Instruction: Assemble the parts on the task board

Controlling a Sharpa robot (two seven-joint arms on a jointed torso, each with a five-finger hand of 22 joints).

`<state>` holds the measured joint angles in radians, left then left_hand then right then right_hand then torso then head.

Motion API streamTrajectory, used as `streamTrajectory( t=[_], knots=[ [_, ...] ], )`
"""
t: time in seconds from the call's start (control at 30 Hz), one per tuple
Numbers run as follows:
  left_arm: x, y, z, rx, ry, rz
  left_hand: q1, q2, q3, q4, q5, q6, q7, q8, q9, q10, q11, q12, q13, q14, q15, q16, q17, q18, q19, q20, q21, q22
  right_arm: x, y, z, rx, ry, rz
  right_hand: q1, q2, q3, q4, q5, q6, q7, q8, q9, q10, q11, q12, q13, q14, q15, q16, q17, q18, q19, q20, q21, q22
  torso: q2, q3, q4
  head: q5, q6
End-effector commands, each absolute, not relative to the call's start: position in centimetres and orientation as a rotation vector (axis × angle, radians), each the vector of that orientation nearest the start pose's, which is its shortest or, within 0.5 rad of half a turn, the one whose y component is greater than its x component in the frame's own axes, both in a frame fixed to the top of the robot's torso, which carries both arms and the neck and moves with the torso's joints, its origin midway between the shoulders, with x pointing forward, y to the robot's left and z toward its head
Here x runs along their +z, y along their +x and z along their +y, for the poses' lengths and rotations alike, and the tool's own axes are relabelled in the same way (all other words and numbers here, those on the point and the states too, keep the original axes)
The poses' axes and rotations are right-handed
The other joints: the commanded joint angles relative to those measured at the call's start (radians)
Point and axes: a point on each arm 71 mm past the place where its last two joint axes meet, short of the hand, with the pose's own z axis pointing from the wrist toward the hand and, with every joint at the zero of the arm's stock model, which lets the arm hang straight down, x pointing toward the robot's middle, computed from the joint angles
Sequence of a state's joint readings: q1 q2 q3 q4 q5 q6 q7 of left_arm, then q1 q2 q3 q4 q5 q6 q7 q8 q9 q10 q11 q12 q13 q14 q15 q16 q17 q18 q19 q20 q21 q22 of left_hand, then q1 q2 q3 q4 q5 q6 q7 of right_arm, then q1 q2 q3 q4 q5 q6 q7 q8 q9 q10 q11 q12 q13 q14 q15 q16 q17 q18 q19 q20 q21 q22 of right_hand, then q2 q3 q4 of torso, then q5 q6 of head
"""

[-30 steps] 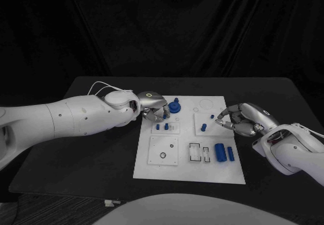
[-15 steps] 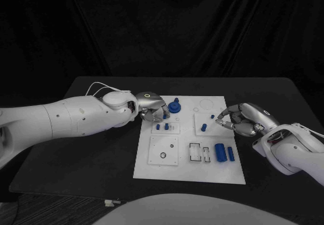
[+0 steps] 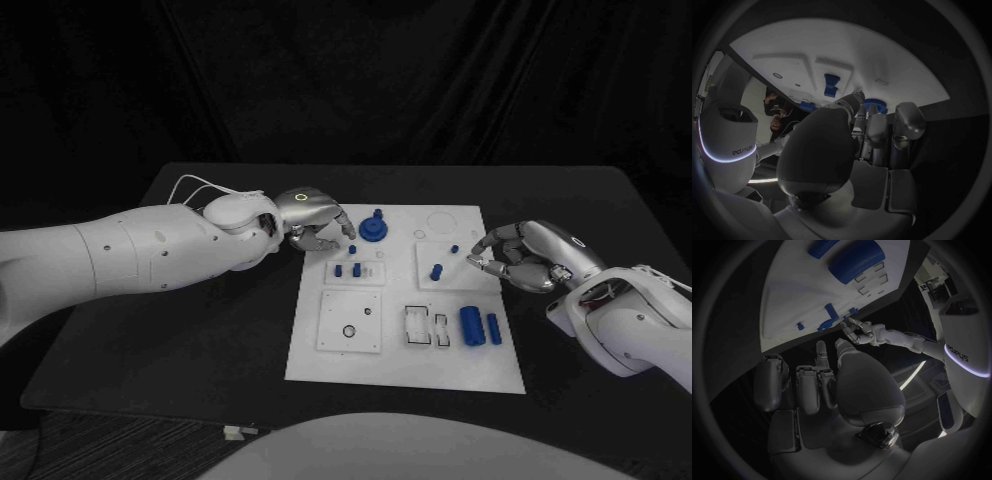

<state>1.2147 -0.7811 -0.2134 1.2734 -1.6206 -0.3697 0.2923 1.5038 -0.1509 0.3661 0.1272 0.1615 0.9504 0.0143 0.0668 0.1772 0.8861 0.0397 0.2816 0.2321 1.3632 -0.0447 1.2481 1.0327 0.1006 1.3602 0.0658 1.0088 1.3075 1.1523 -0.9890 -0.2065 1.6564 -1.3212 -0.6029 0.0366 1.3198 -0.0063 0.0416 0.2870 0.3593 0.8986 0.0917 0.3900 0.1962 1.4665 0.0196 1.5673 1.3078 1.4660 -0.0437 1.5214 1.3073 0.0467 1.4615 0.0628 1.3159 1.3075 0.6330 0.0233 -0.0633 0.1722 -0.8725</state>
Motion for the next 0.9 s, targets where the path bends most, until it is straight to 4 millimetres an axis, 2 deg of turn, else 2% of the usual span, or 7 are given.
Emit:
streamTrajectory(
  t=[0.03, 0.37, 0.47, 0.63, 0.7, 0.83, 0.9],
  knots=[
    [-23.6, 48.9, 22.8, -0.703, 0.603, 1.521, 0.008, 0.001, 0.005, 0.003, 0.002, -0.001, -0.001, 0.004, -0.001, 0.004, -0.004, 0.002, 0.001, -0.009, 0.0, -0.006, -0.002, 0.006, -0.007, 0.0, -0.003, 0.121, -23.0, 42.3, -23.8, 0.755, -0.001, 1.579, 0.012, -0.004, 0.006, -0.002, 0.005, -0.004, 0.003, -0.007, -0.001, 0.099, -0.003, -0.002, 0.256, 0.083, -0.006, -0.006, 0.18, 0.016, -0.005, -0.003, -0.008, 0.179, 0.0, -0.0008, -0.0002, 0.001, 0.0],
    [-23.1, 48.6, 23.9, -0.697, 0.595, 1.462, 0.016, -0.015, 0.006, 0.02, -0.006, -0.097, -0.048, -0.003, -0.032, -0.044, -0.011, -0.029, -0.026, -0.009, -0.006, -0.017, -0.019, 0.007, -0.004, -0.005, -0.013, 0.12, -21.8, 43.1, -24.2, 0.735, -0.012, 1.551, 0.036, -0.012, 0.012, -0.011, 0.004, -0.003, 0.003, -0.007, -0.001, 0.093, -0.004, -0.008, 0.247, 0.082, -0.006, -0.009, 0.176, 0.017, -0.006, -0.003, -0.012, 0.178, 0.001, -0.0017, 0.0016, 0.001, 0.0],
    [-22.8, 48.5, 24.7, -0.682, 0.582, 1.433, 0.011, -0.016, 0.0, 0.03, -0.01, -0.096, -0.043, -0.001, -0.035, -0.064, -0.011, -0.04, -0.038, -0.016, -0.006, -0.031, -0.038, 0.01, -0.009, -0.005, -0.029, 0.116, -20.9, 43.7, -24.2, 0.724, -0.03, 1.545, 0.097, -0.032, 0.03, -0.016, -0.021, -0.008, 0.009, -0.018, -0.006, -0.06, 0.002, -0.179, 0.049, 0.047, -0.005, -0.088, 0.071, 0.043, -0.063, -0.003, -0.141, 0.136, 0.0, -0.0021, 0.0049, -0.013, 0.0],
    [-22.1, 48.1, 26.3, -0.675, 0.535, 1.388, 0.01, -0.013, -0.06, 0.088, -0.024, -0.111, -0.031, -0.002, -0.052, -0.255, -0.031, -0.068, -0.071, -0.449, 0.048, -0.438, -0.419, 0.061, -0.368, 0.035, -0.594, -0.038, -19.3, 44.9, -24.1, 0.682, -0.092, 1.538, 0.201, -0.084, 0.093, -0.005, -0.021, -0.028, 0.042, -0.062, -0.026, -0.578, 0.042, -0.917, -0.595, -0.023, 0.029, -0.216, -0.072, 0.082, -0.175, 0.025, -0.394, 0.047, 0.0, -0.0039, 0.0079, -0.026, 0.0],
    [-21.7, 47.9, 26.9, -0.708, 0.472, 1.377, 0.035, -0.014, -0.1, 0.139, -0.011, -0.101, -0.014, 0.0, -0.056, -0.324, -0.071, -0.044, -0.076, -0.655, 0.087, -0.609, -0.497, 0.043, -0.502, 0.053, -0.689, -0.068, -18.7, 45.2, -24.0, 0.66, -0.133, 1.535, 0.23, -0.104, 0.119, -0.009, -0.018, -0.027, 0.059, -0.08, -0.032, -0.607, 0.063, -1.058, -0.727, -0.021, 0.051, -0.213, -0.067, 0.084, -0.169, 0.042, -0.41, 0.04, 0.0, -0.004, 0.0061, -0.03, 0.0],
    [-21.1, 47.8, 28.2, -0.85, 0.257, 1.395, -0.012, -0.005, -0.156, 0.164, -0.005, -0.116, 0.0, -0.001, -0.068, -0.434, -0.066, -0.003, -0.091, -0.833, 0.114, -0.742, -0.577, 0.025, -0.709, 0.061, -0.837, -0.125, -18.2, 46.0, -23.6, 0.602, -0.228, 1.553, 0.271, -0.123, 0.15, -0.032, 0.001, -0.041, 0.052, -0.105, -0.042, -0.611, 0.074, -1.138, -0.822, 0.001, 0.053, -0.178, -0.03, 0.074, -0.134, 0.051, -0.364, 0.057, -0.001, -0.0045, 0.0038, -0.036, 0.0],
    [-21.0, 48.0, 28.6, -0.945, 0.116, 1.418, -0.09, 0.06, -0.216, 0.14, 0.062, -0.141, -0.003, -0.002, -0.078, -0.542, -0.067, 0.002, -0.115, -0.991, 0.1, -0.844, -0.649, 0.019, -0.903, 0.054, -0.946, -0.199, -18.2, 46.4, -23.4, 0.571, -0.276, 1.567, 0.278, -0.131, 0.169, -0.038, -0.033, -0.04, 0.045, -0.115, -0.045, -0.598, 0.073, -1.169, -0.868, 0.011, 0.052, -0.164, -0.015, 0.071, -0.117, 0.049, -0.341, 0.067, -0.001, -0.0039, 0.0042, -0.041, 0.0]
  ],
)
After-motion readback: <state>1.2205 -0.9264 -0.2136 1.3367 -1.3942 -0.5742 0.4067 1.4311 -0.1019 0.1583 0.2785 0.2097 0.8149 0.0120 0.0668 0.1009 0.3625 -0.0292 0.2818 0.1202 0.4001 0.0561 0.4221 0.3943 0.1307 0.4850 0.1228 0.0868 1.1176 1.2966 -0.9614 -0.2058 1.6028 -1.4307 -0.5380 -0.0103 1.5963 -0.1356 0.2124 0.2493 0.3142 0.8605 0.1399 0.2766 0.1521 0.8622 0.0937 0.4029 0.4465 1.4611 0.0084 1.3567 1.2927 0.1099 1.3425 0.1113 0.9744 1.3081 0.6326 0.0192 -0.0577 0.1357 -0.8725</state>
